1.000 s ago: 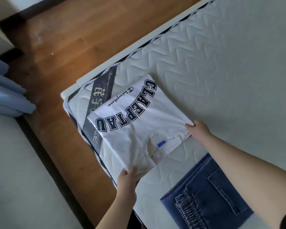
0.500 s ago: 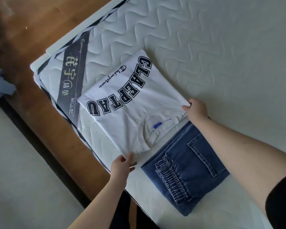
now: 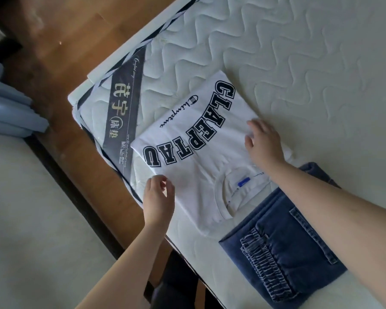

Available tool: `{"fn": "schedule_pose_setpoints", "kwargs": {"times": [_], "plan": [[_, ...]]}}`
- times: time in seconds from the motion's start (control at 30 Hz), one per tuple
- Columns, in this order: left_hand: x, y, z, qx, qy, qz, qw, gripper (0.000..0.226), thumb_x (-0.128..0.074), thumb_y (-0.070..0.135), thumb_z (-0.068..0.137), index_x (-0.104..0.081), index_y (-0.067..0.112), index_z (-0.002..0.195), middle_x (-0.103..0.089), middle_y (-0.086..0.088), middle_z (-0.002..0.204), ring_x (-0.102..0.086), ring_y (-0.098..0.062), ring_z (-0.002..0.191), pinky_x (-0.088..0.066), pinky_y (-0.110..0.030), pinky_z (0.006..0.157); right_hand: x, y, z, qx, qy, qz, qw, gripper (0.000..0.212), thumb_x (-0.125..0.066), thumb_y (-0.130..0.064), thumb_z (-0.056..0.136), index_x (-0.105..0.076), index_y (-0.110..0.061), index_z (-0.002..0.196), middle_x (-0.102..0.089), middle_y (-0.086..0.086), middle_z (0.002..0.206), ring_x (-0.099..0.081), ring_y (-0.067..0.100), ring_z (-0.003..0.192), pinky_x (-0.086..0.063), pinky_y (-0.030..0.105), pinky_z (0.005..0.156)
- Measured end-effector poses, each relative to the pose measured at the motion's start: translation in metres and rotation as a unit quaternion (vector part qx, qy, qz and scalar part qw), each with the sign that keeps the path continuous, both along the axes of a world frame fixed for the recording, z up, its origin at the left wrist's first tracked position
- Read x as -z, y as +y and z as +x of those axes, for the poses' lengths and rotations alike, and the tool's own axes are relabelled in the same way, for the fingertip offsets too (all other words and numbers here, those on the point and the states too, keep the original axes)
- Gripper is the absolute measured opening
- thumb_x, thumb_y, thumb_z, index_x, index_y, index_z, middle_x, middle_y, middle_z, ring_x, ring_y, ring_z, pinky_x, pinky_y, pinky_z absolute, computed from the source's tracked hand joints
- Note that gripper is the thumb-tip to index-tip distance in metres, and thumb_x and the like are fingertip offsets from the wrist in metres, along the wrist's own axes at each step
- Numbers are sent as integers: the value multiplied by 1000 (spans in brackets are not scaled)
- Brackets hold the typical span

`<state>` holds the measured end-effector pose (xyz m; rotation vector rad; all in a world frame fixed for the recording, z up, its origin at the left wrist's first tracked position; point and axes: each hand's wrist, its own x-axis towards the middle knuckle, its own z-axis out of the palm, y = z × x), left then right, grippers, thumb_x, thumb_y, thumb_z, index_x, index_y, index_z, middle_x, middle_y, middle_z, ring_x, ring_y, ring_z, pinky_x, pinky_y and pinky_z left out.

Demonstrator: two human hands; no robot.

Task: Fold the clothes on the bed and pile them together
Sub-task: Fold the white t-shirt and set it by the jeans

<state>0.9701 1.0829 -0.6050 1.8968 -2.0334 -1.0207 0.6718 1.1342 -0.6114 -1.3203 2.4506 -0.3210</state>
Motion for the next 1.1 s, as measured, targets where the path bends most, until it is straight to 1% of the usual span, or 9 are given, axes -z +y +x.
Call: {"fn": "schedule_pose_setpoints", "kwargs": {"times": [0.1,0.2,0.27,0.33,0.47,0.73,0.87,0.97,1.1], "plan": [[3,-42,-18,94,-15,-87,992,18,-55,14,93,-61,12,110,-59,-3,107,-56,-23,100,-43,-35,89,3,-43,26,-59,-1,-16,998,45,-49,-15,98,-46,-2,140,-43,16,148,-35,32,139,-30,43,114],[9,-81,-37,144,-37,-133,980,33,-51,18,91,-59,12,123,-58,-7,125,-52,-29,118,-39,-43,99,7,-83,50,-116,7,-71,991,41,-46,-11,97,-51,2,136,-47,18,144,-40,35,137,-31,44,114],[17,-102,-48,163,-62,-142,974,44,-49,20,95,-50,11,138,-48,-8,144,-40,-28,137,-32,-45,112,11,-106,63,-146,18,-110,983,39,-47,-8,95,-54,3,133,-51,19,141,-44,37,133,-34,47,112],[28,-121,-60,170,-106,-140,970,52,-40,27,102,-33,13,152,-29,-6,159,-19,-23,149,-14,-43,122,16,-127,74,-168,31,-128,977,39,-46,-10,97,-54,1,134,-49,16,143,-42,35,136,-33,47,113],[58,-139,-70,183,-174,-100,962,60,-16,45,103,-6,22,157,-3,3,165,0,-14,152,1,-40,123,33,-156,90,-222,69,-94,968,45,-38,-25,102,-47,-9,142,-39,5,152,-32,22,144,-26,42,117],[86,-140,-63,198,-175,-131,956,64,-14,51,101,-13,22,158,-14,-2,164,-11,-19,151,-8,-45,122,68,-160,44,-275,193,-55,940,60,-32,-51,101,-33,-18,151,-29,0,157,-25,14,146,-32,38,115],[89,-142,-62,207,-181,-123,954,64,-10,52,100,-7,23,158,-12,-2,165,-8,-20,152,-8,-47,122,66,-169,6,-274,179,-35,944,63,-29,-52,101,-31,-15,151,-26,0,159,-20,15,148,-25,39,118],[88,-143,-61,208,-181,-124,953,64,-7,53,100,-6,24,158,-10,-1,165,-6,-18,152,-6,-47,122,64,-174,-4,-254,170,-24,952,62,-28,-51,101,-31,-15,151,-26,2,159,-20,16,148,-21,40,119],[90,-143,-61,207,-182,-128,953,64,-7,53,100,-5,25,158,-12,-1,165,-8,-19,151,-5,-47,121,60,-176,-37,-134,139,27,981,71,-19,-56,96,-23,-16,154,-18,2,161,-13,16,149,-9,42,121]]}}
